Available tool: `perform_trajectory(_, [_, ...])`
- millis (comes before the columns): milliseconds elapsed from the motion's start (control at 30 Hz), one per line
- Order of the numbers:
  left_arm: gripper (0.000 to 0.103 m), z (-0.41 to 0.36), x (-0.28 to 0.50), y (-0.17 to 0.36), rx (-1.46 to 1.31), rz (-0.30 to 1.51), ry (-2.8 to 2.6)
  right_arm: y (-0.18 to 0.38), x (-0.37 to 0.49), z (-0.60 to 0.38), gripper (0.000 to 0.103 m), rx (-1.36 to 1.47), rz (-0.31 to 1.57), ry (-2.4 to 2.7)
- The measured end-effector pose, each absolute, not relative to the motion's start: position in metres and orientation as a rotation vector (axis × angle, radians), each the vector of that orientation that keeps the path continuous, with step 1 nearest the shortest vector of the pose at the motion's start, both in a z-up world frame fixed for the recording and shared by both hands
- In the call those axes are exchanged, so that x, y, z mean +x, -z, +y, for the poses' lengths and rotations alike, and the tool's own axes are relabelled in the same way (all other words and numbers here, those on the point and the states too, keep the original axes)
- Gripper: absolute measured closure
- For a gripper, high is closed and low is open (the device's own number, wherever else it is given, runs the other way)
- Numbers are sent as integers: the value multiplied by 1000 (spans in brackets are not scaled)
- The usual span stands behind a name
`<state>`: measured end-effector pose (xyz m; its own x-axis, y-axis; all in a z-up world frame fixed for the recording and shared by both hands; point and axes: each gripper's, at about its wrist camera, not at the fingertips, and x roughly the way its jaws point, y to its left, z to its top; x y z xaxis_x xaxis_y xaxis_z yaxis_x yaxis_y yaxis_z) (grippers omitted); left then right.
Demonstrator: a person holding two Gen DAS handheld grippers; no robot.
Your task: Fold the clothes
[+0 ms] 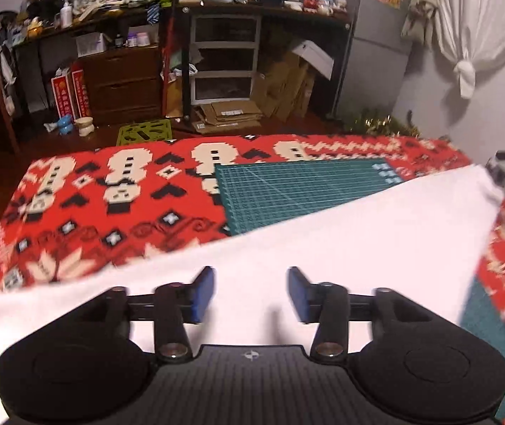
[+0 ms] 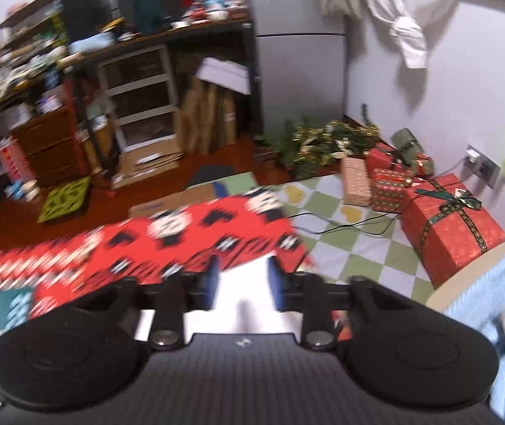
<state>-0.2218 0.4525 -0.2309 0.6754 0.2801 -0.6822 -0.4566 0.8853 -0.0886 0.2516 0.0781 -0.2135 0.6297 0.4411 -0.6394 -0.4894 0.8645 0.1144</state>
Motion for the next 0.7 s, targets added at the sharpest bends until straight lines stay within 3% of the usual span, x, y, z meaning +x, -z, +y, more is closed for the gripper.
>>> perform_trajectory(33, [36,446,-226,230,-273,700,-428,208,232,80,41,-72,713,-564])
perform_trajectory(100, [30,433,-232,229,-299,669,-442,201,190,86,26,-85,714,-626])
perform_trajectory(167, [21,423,-235,231,-320,648,-447,197,149,96,17,-107,707,-680])
perform_trajectory(333, [13,402,-232,248,-335,630,-460,199,44,138,1,-183,639,-860])
perform_trajectory(700, [0,400,-208,302,-244,694,-525,246,-77,228,1,-249,609,-987])
